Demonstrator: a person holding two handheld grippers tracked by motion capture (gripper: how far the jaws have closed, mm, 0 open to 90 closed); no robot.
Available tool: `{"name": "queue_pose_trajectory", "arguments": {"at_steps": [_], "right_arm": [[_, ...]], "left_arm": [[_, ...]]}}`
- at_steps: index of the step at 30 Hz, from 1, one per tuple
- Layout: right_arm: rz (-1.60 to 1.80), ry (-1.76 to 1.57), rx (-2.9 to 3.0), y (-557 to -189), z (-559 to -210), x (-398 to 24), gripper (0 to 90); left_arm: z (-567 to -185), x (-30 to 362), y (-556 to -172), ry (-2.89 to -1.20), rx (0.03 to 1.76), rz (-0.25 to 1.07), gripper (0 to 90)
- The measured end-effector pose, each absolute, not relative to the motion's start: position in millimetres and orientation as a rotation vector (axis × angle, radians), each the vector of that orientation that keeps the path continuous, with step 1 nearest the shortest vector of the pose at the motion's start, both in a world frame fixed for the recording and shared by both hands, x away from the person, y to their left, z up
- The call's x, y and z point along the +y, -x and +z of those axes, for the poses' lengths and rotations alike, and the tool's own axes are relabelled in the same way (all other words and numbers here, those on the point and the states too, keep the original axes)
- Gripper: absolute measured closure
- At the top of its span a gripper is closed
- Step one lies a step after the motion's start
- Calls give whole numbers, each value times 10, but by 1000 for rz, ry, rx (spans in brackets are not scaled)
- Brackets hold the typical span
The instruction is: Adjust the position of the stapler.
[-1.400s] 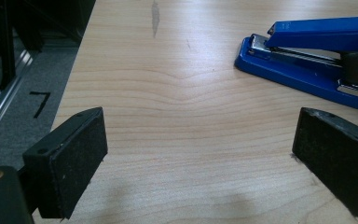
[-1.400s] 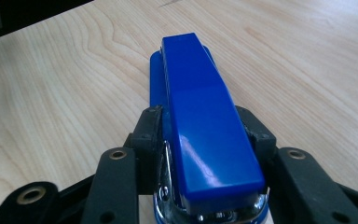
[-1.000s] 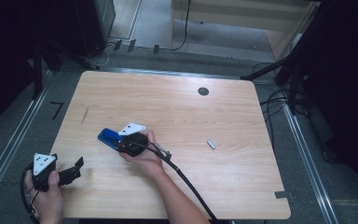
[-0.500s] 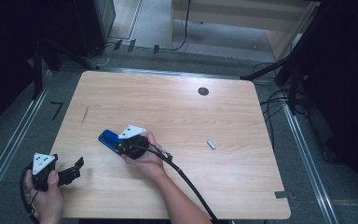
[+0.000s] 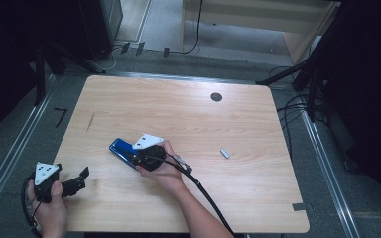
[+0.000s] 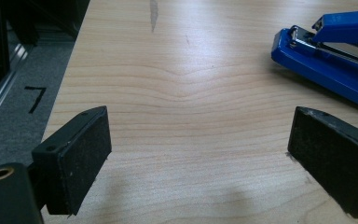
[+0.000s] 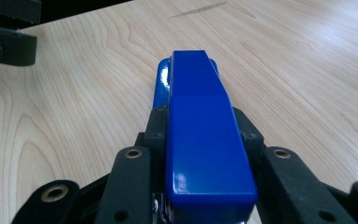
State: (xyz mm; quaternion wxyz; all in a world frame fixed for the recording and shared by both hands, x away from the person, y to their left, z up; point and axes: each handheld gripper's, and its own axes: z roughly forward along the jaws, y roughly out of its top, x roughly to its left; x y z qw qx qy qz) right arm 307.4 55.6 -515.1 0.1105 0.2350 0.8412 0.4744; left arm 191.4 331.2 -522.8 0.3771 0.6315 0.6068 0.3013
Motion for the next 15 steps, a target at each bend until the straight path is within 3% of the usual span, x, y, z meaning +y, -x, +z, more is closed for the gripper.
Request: {"name": "queue_pose_trajectory", "arguments": {"at_steps": [15], "right_arm": [[1381,-684,2457,-2931,-5197,211,673]], "left_arm": [[-5228,3311,-1914,-1616,1551,770,60]]}}
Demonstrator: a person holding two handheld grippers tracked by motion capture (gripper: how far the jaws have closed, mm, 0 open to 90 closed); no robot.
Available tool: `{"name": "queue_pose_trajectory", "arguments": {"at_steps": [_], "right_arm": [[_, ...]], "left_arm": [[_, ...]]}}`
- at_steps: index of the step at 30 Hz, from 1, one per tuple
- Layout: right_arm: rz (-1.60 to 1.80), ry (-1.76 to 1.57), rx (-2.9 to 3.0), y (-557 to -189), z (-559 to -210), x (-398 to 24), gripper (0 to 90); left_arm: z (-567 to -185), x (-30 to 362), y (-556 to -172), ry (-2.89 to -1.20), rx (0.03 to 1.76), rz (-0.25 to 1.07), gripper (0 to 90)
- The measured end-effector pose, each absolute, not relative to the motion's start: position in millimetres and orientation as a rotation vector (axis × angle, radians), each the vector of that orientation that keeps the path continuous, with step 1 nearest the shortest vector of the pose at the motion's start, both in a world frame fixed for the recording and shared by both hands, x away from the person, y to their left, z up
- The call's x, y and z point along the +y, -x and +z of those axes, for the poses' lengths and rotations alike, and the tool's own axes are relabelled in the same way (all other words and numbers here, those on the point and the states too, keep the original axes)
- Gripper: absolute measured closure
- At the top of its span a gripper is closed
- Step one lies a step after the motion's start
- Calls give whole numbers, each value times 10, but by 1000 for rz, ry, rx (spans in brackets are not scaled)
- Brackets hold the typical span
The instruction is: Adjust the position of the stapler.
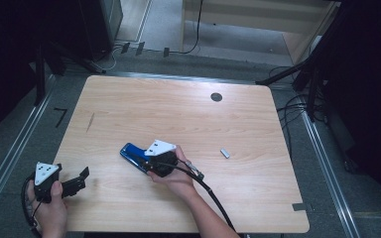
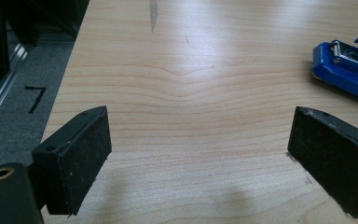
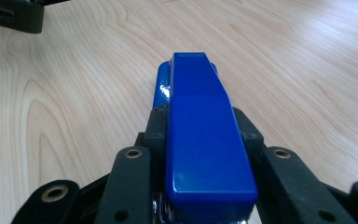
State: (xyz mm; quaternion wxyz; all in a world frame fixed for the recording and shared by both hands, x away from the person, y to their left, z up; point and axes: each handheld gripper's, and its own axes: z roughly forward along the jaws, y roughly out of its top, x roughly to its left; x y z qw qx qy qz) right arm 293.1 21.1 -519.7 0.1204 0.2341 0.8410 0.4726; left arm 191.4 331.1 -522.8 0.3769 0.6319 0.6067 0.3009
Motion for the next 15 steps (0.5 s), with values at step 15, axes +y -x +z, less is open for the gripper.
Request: {"name": "queue_pose_trajectory", "arguments": {"at_steps": [15], "right_arm": [[1358,-712,2445,-2777,-5268,-252,673]], "left_arm": [[-5227,3316,-1904,-1614,1545,768,60]]}}
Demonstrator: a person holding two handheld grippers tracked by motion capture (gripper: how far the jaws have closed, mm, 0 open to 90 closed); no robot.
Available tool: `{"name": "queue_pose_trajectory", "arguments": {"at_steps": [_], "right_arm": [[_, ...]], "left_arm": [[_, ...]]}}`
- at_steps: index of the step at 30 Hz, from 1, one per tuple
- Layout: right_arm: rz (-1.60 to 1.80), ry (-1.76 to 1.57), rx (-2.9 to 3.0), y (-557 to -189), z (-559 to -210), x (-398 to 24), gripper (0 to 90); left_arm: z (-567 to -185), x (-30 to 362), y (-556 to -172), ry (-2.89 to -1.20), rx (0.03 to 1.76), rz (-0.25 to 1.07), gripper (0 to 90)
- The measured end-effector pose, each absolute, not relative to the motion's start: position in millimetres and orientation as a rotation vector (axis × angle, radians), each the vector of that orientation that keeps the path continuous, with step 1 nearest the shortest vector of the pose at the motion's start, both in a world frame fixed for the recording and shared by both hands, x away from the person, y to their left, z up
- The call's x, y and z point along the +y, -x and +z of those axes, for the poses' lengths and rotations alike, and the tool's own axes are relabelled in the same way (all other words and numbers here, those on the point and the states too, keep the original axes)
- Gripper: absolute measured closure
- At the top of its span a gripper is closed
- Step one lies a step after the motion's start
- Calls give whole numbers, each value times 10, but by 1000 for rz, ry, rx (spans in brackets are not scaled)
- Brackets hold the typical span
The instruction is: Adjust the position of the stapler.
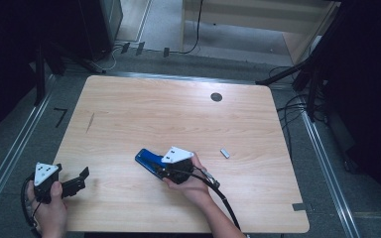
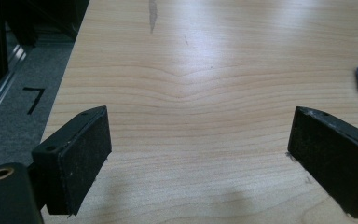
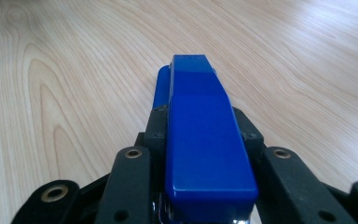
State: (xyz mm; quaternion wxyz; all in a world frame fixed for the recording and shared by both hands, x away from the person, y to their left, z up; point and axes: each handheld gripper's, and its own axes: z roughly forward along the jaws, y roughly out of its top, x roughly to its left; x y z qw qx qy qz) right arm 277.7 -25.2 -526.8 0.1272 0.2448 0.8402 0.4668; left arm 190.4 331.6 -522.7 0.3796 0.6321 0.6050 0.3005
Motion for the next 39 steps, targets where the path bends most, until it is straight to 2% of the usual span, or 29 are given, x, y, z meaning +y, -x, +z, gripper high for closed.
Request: {"name": "queue_pose_trajectory", "arguments": {"at_steps": [22,30,39], "right_arm": [[1358,-868,2360,-2499,-5339,-1068,673],[1347,-892,2340,-2421,-5347,-1150,672],[1344,-911,2323,-2356,-5375,-1204,672]], "left_arm": [[-5233,3274,-1896,-1670,1511,707,59],[-5221,3239,-1867,-1681,1503,674,59],[-5168,2999,-1831,-1718,1433,669,46]]}}
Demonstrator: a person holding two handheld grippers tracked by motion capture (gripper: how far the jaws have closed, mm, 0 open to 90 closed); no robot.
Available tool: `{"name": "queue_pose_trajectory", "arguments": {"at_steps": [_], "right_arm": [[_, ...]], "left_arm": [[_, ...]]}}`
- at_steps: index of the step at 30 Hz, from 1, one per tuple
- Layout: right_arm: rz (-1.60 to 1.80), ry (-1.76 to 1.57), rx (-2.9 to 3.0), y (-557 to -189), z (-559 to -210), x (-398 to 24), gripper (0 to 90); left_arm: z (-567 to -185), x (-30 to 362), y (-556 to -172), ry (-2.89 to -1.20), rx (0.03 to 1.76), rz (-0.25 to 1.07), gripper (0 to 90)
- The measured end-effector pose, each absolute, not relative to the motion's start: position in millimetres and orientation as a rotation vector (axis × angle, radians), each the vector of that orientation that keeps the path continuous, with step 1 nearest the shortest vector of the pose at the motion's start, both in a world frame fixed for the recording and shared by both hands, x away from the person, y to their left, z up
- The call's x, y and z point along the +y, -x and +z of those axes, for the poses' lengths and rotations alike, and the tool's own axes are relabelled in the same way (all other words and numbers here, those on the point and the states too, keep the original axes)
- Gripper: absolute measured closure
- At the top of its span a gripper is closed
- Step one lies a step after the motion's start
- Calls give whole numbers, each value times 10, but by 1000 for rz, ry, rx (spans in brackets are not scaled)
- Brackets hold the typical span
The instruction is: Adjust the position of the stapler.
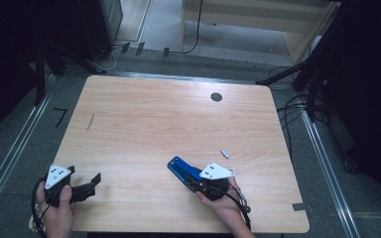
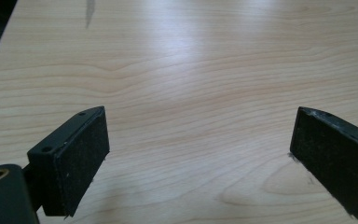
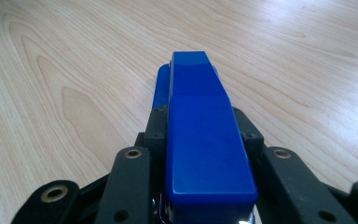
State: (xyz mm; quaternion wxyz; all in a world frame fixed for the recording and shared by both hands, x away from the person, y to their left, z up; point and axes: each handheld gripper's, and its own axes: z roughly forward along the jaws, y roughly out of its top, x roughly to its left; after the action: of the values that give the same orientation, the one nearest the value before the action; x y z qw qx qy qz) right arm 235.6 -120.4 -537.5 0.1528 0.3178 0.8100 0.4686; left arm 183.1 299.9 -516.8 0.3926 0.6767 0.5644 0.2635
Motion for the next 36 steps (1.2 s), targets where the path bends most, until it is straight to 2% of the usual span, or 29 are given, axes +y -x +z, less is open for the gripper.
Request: {"name": "queue_pose_trajectory", "arguments": {"at_steps": [14,15,16,17,18,20,27,31,33,36], "right_arm": [[1381,-896,2337,-2343,-5423,-1292,665],[1391,-938,2323,-2337,-5421,-1285,556],[1403,-952,2317,-2339,-5420,-1286,486],[1403,-952,2317,-2339,-5420,-1286,486],[1423,-980,2305,-2341,-5410,-1303,412],[1429,-991,2295,-2331,-5393,-1320,368],[1435,-968,2294,-2241,-5330,-1372,328],[1448,-977,2270,-2197,-5289,-1436,324],[1454,-980,2258,-2178,-5276,-1472,319],[1440,-1012,2229,-2148,-5251,-1539,261]], "left_arm": [[-5099,2454,-1715,-1748,1270,579,44],[-5099,2409,-1708,-1750,1258,586,44],[-5099,2379,-1703,-1747,1255,588,44],[-5099,2335,-1695,-1743,1253,591,44],[-5098,2243,-1674,-1748,1227,585,45],[-5106,2130,-1659,-1770,1202,589,45],[-5116,1862,-1673,-1827,1103,525,47],[-5113,1750,-1717,-1836,1073,515,141],[-5121,1705,-1745,-1846,1060,495,157],[-5142,1630,-1789,-1854,1022,453,250]]}}
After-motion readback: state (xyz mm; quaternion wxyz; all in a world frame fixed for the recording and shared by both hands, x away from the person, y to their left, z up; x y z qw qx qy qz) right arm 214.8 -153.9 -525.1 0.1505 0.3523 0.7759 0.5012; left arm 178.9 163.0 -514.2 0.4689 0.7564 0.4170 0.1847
